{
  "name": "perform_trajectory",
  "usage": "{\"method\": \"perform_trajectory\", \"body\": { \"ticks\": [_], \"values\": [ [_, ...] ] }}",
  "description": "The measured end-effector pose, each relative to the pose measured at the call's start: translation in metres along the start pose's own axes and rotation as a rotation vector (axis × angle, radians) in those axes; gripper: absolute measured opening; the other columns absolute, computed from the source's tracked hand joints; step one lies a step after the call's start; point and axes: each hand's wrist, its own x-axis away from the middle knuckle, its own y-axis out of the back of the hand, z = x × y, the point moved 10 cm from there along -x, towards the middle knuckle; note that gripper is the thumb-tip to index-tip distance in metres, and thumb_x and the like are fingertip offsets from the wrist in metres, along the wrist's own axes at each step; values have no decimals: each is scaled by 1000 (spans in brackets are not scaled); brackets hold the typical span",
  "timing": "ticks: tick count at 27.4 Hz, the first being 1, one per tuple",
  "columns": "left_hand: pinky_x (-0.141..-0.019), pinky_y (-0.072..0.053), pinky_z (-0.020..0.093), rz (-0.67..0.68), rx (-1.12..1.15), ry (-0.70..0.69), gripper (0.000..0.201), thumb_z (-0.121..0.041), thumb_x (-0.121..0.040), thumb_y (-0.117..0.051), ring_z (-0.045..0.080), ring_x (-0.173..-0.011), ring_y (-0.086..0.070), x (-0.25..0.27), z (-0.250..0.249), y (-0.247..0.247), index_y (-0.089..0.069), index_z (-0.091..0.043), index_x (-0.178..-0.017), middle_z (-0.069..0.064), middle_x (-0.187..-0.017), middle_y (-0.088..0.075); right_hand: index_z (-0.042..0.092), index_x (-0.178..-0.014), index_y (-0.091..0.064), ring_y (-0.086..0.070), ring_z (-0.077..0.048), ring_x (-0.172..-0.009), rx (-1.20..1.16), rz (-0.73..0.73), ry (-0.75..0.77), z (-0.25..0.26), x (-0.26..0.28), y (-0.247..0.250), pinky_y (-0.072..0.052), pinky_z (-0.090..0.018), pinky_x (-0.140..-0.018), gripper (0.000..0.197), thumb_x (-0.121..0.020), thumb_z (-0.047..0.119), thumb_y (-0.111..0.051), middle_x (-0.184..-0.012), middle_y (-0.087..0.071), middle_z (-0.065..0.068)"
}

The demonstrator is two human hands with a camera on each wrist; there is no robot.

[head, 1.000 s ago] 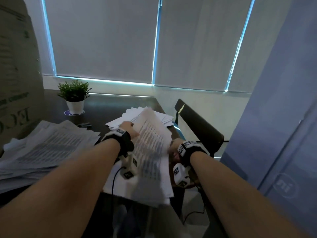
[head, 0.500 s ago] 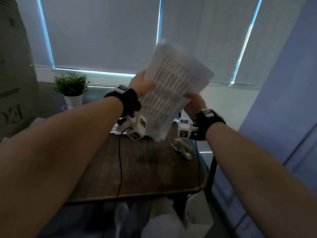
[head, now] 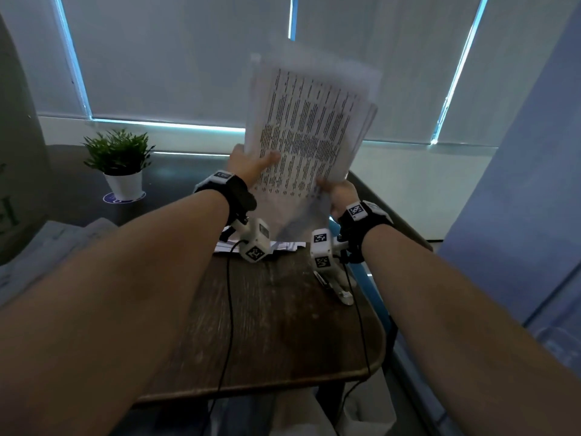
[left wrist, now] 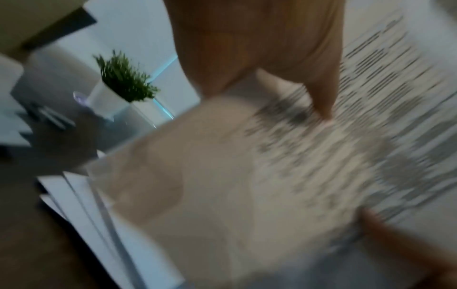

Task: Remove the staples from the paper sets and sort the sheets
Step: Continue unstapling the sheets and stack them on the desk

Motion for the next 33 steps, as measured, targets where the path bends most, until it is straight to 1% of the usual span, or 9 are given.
{"method": "perform_trajectory", "body": {
  "ticks": [5, 10, 12, 15, 20, 26, 29, 31, 33],
  "values": [
    [-98, -47, 44, 27, -206, 139, 41, -20, -87, -68, 31, -109, -61, -20, 59, 2, -60, -1, -123, 15, -121, -63, 0, -120, -63, -64, -38, -113, -146, 55, 12, 1, -21, -12, -50, -51, -99, 44, -83, 19, -77, -121, -67, -20],
    [-89, -51, 38, -106, -73, 195, 39, -30, -86, -69, 25, -89, -62, -42, 89, 18, -65, -5, -115, 6, -100, -67, -2, -129, -57, -61, -35, -116, 443, 227, -93, -41, -21, -36, -52, -43, -98, 45, -91, 20, -68, -127, -62, -18],
    [-77, -48, 32, -115, -140, 243, 25, -32, -86, -69, 24, -80, -59, -51, 102, 26, -64, -12, -100, 4, -91, -65, 1, -119, -62, -70, -24, -89, 410, 186, -47, -49, -32, -37, -58, -29, -72, 35, -92, 23, -67, -108, -67, -16],
    [-71, -45, 31, -80, -397, 321, 21, -22, -86, -64, 28, -83, -58, -60, 126, 31, -59, -7, -99, 11, -93, -60, 11, -87, -54, -44, -7, -30, 278, 98, -102, -63, -41, -48, -30, -14, -32, 16, -100, 20, -51, -64, -50, -8],
    [-87, -47, 37, 81, -744, 363, 29, -6, -85, -58, 35, -103, -58, -83, 175, 29, -57, 0, -113, 19, -118, -61, 13, -89, -47, -49, -17, -49, 112, 205, -333, -97, -43, -85, -37, -18, -36, 18, -105, 16, -40, -68, -50, -10],
    [-95, -42, 45, -13, -1010, 274, 45, -7, -91, -49, 40, -117, -48, -78, 173, 44, -38, -8, -134, 22, -132, -47, 14, -83, -60, -60, -25, -86, 1247, 527, -205, -87, -37, -47, -49, -29, -70, 23, -89, 34, -69, -88, -61, -7],
    [-101, -38, 44, 30, -1113, 86, 48, -8, -87, -56, 36, -127, -41, -66, 152, 8, -42, -8, -133, 17, -138, -42, 12, -123, -63, -55, -33, -118, 1604, 652, -344, -116, -14, -1, -48, -44, -100, 59, -77, 46, -79, -128, -58, -10],
    [-105, -35, 38, 159, -936, -78, 42, -2, -86, -53, 30, -128, -43, -52, 136, -36, -52, -7, -128, 14, -138, -47, 15, -121, -61, -59, -36, -111, 1932, 552, -344, -134, -13, 29, -51, -53, -93, 78, -63, 65, -77, -124, -59, -11],
    [-103, -36, 31, 254, -802, -168, 33, 0, -89, -50, 26, -122, -51, -28, 120, -71, -60, -6, -119, 12, -129, -58, 19, -103, -62, -62, -35, -102, 1981, 585, -255, -144, -12, 27, -54, -54, -86, 61, -64, 65, -68, -106, -58, -12]
  ]
}}
